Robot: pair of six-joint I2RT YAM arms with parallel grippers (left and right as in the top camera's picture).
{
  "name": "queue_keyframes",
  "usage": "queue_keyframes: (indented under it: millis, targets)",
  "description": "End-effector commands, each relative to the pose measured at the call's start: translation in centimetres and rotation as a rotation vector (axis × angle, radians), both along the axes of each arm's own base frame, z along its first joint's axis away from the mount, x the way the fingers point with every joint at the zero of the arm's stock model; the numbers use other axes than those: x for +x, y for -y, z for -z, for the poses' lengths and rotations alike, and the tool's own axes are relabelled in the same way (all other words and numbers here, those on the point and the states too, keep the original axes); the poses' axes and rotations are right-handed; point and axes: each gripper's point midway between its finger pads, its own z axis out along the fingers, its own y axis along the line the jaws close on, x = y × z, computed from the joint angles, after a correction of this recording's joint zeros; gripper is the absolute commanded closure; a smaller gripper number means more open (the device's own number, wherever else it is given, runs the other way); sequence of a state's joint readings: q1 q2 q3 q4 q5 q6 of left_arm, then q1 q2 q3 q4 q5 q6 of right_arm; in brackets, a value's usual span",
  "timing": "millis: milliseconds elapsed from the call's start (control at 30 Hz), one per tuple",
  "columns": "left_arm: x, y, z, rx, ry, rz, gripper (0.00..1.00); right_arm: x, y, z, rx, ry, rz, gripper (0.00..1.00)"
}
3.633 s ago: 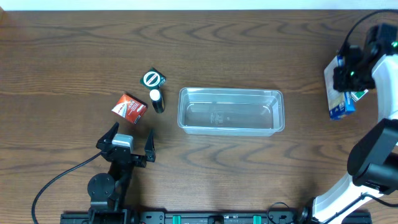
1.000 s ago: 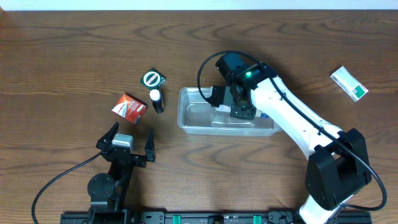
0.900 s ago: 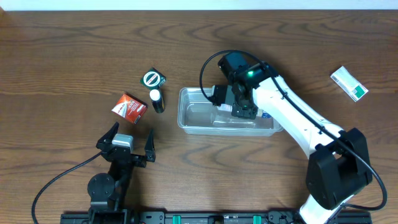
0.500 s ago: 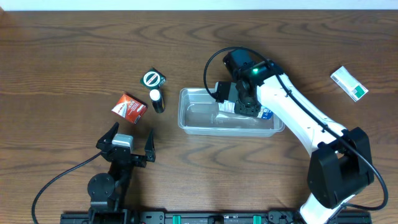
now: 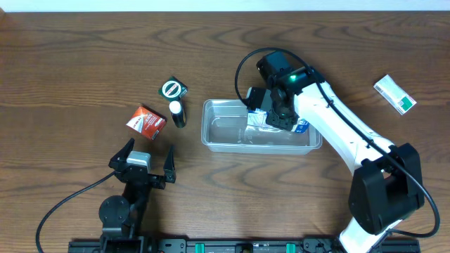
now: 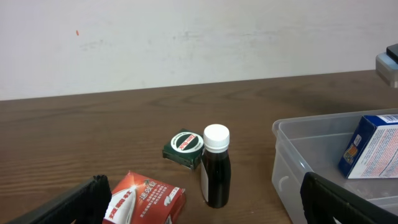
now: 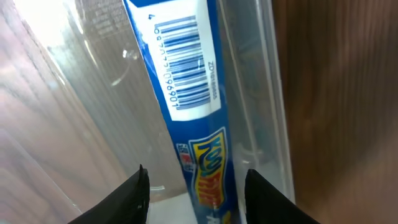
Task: Pack container
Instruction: 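Lower the blue box into the container and release it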
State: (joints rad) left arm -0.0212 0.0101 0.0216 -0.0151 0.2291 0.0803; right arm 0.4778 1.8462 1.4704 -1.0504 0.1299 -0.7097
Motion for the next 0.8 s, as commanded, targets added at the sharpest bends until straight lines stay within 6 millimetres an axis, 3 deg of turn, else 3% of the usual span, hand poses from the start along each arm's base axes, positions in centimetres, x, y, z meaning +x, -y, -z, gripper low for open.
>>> queue_keyframes:
  millis: [0, 233, 667, 767]
  targets:
    - [-0.1, 0.0, 1.5, 0.013, -0.042, 0.003, 0.02, -0.6, 0.1, -0.5, 0.036, -0.009, 0.12, 0.52]
    - [-0.1, 0.0, 1.5, 0.013, -0.042, 0.003, 0.02, -2.8, -1.1, -0.3, 0.103, -0.113, 0.125, 0.57]
    - [-0.1, 0.0, 1.5, 0.013, -0.042, 0.003, 0.02, -4.5, -2.1, -0.7, 0.159, -0.194, 0.201, 0.59]
    - [-0.1, 0.0, 1.5, 0.013, -0.042, 0.003, 0.02, -5.0, -3.2, -1.4, 0.221, -0.234, 0.208, 0.58]
